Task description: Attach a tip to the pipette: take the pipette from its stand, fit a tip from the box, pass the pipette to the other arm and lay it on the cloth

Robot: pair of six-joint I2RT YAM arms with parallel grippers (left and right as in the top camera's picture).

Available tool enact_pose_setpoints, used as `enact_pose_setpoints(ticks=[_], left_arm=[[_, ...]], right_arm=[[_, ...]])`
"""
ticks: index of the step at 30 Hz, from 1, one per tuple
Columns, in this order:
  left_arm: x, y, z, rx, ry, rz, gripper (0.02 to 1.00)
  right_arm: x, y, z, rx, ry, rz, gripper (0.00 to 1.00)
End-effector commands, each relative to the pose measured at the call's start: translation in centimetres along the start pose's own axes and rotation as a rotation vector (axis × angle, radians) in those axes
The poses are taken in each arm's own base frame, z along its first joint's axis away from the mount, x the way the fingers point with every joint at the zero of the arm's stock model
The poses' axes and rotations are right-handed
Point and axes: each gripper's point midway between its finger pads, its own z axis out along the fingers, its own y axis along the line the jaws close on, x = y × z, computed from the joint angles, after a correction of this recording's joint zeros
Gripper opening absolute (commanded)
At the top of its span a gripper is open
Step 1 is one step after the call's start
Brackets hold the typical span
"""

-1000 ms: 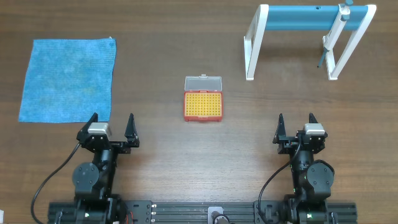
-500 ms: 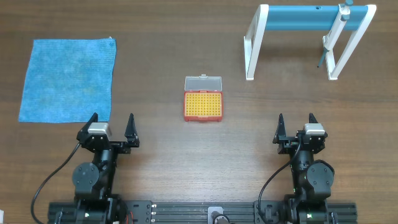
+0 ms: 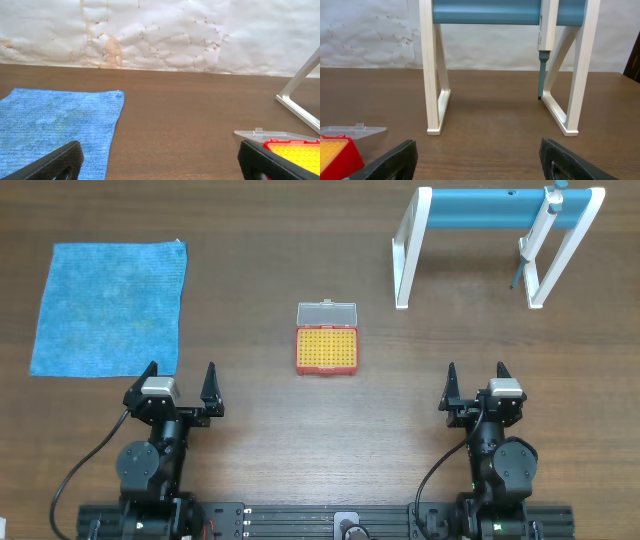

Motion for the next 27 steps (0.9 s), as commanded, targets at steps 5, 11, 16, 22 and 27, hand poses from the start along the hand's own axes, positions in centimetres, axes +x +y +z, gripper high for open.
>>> enact_pose_setpoints(ticks=[5,11,16,22,27], left_arm=[[0.1,-0.5,-0.1,0.026,0.001,0.013,0.998],[0.1,-0.5,-0.1,0.026,0.001,0.013,0.998],[0.1,-0.5,-0.1,0.026,0.001,0.013,0.998],[0.1,-0.5,-0.1,0.026,0.001,0.013,0.998],[0.1,-0.5,-0.1,0.026,0.001,0.013,0.998]], right_arm=[[0.1,-0.4,0.0,0.021,-0.002,0.012,0.803],[0.1,-0.4,0.0,0.021,-0.002,0.012,0.803],[0.0,-0.4,0.0,0.022,-0.004,0.012,0.803],[-1.6,-3.2,3.1,0.111,0.219,0.028,0.803],[-10.1,-6.7,10.3,0.029,0.324,-0.142,0.809]])
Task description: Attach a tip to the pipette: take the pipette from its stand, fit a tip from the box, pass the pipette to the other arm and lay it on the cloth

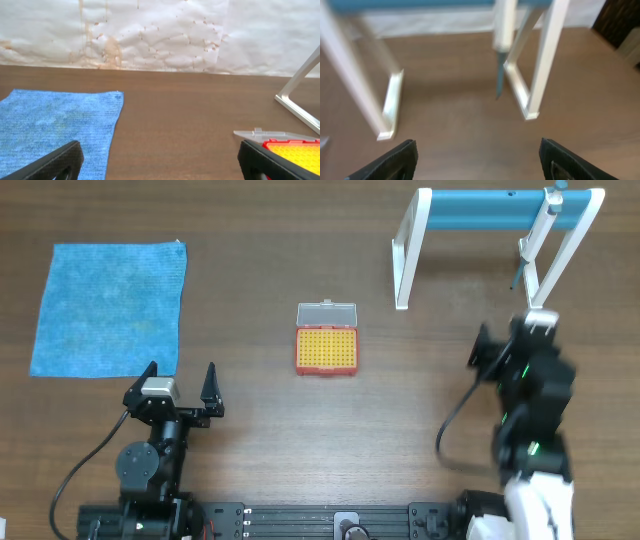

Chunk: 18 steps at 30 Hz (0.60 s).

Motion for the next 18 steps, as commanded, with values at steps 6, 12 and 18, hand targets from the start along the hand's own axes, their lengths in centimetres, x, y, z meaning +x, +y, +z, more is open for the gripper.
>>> enact_pose_setpoints(ticks=[6,12,18], left_arm=[[0.2,-0.4,0.0,0.022,0.004,0.009,0.998],[0.2,-0.4,0.0,0.022,0.004,0.009,0.998],[0.2,-0.4,0.0,0.022,0.004,0.009,0.998]], right_arm=[[-8.2,-1.4,6.1,-0.299,-0.108,-0.171,0.803],[-6.2,-3.4,10.7,-0.284,-0.091,-0.063,0.803],[-6.3,-3.9,12.7,-0.271,-0.138,-0.071,0.805]])
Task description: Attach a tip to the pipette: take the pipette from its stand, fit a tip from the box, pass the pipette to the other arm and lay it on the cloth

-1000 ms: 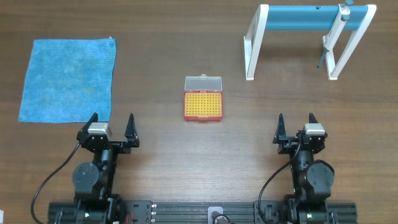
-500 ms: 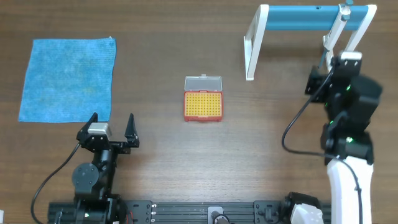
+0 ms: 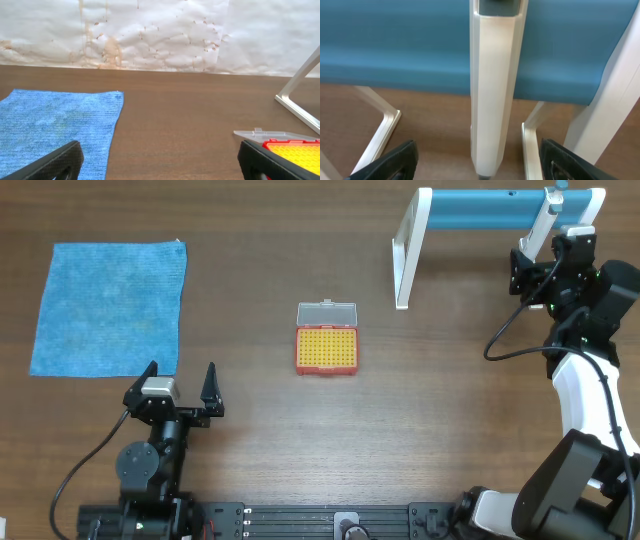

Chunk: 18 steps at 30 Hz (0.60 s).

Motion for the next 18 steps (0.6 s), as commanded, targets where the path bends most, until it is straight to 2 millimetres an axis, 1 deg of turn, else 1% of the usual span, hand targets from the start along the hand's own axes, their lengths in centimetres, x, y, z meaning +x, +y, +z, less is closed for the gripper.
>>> enact_pose_setpoints(ticks=[1,3,5,8,13,16,18], left_arm=[[0.1,-0.4,0.0,0.022,0.004,0.009,0.996],[0.1,-0.4,0.0,0.022,0.004,0.009,0.998],[0.1,-0.4,0.0,0.022,0.004,0.009,0.998],[0.1,-0.4,0.0,0.022,0.004,0.009,0.998],[0.1,-0.4,0.0,0.022,0.004,0.009,0.998],[0.1,-0.4,0.0,0.022,0.004,0.009,0.998],[0.1,-0.4,0.0,0.022,0.004,0.009,0.998]], right_arm=[[-0.4,-0.6,0.8,0.003,-0.032,0.005,0.803],[-0.5,-1.0,1.3,0.007,-0.052,-0.002,0.803],[-0.5,-1.7,1.7,0.035,-0.069,0.051,0.803],[-0.2,-2.0,2.4,0.036,-0.086,0.082,0.803],[-0.1,-2.0,2.5,0.034,-0.084,0.105,0.801],[-0.1,-2.0,2.5,0.033,-0.084,0.109,0.748],[-0.1,-1.8,2.6,0.029,-0.084,0.113,0.663]])
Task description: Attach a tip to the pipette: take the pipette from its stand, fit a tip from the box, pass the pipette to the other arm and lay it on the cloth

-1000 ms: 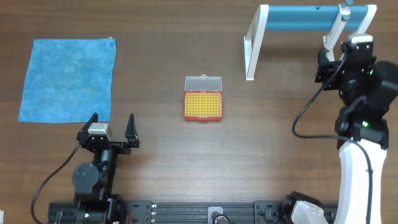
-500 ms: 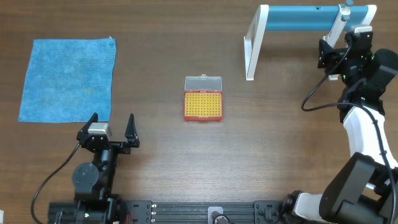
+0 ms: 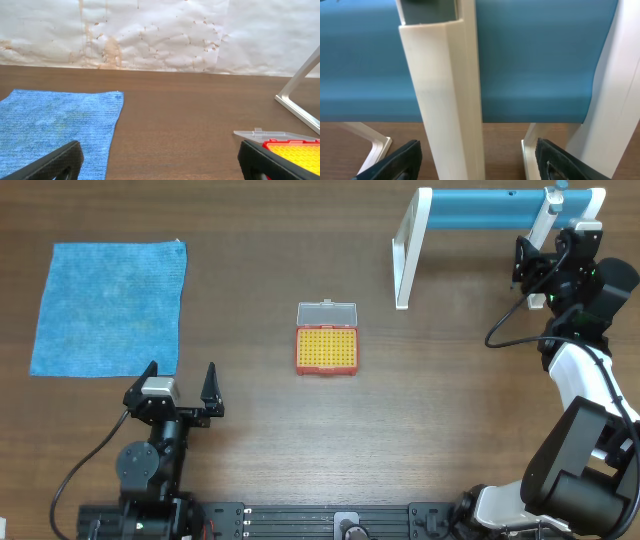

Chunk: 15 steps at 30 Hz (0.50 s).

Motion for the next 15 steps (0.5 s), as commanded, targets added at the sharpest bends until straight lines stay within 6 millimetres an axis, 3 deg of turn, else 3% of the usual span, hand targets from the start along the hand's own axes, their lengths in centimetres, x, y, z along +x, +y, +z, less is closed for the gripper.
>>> enact_pose_setpoints(ticks=[1,10,12,15], left_arm=[[0.1,-0.4,0.0,0.022,0.004,0.009,0.998],[0.1,-0.4,0.0,0.022,0.004,0.009,0.998],[0.1,-0.4,0.0,0.022,0.004,0.009,0.998],[0.1,-0.4,0.0,0.022,0.004,0.009,0.998]], right_arm=[[-0.4,-0.1,0.2,0.002,-0.008,0.032,0.656],[-0.5,1.2,0.3,-0.062,-0.010,0.050,0.619],[-0.7,1.9,0.5,-0.074,-0.020,0.040,0.489],[-0.9,2.0,0.6,-0.078,-0.027,0.035,0.384]])
